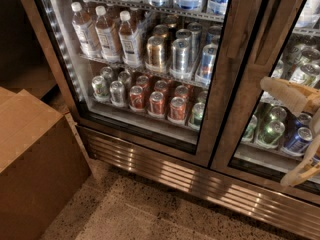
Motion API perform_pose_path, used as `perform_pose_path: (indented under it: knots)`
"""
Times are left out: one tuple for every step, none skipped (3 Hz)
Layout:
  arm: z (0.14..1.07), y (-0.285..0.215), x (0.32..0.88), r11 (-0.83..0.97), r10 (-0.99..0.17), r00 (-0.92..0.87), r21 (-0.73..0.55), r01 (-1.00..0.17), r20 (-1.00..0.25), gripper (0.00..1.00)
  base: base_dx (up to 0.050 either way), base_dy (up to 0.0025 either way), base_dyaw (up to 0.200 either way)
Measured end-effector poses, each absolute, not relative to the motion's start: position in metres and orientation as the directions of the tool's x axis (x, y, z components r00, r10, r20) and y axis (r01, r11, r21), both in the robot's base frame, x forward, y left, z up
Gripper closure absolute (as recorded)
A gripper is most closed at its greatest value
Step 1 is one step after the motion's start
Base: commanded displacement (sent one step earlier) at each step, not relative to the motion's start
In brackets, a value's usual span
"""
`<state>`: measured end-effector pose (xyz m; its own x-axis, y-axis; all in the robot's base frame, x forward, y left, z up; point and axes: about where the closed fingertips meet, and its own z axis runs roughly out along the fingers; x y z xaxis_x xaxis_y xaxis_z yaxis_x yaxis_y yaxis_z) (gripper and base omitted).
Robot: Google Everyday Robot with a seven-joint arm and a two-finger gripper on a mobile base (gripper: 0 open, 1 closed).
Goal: Open left fridge door
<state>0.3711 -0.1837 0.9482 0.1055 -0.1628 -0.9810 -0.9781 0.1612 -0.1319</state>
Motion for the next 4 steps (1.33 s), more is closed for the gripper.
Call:
perform_pose_path:
  knots:
    - [0.943,-0.182,0.355,0.155,-0.151,0.136,-0.159,-0.975,-0.979,0.00,0.000,0.00000,0.000]
    - [0.948,-0.179,0.358,0.153,-0.155,0.130,-0.154,-0.976,-0.979,0.00,0.000,0.00000,0.000]
    - [0.978,-0.179,0.350,0.158,-0.158,0.167,-0.192,-0.969,-0.973,0.00,0.000,0.00000,0.000]
    - [1.005,-0.179,0.341,0.164,-0.168,0.204,-0.232,-0.959,-0.964,0.00,0.000,0.00000,0.000]
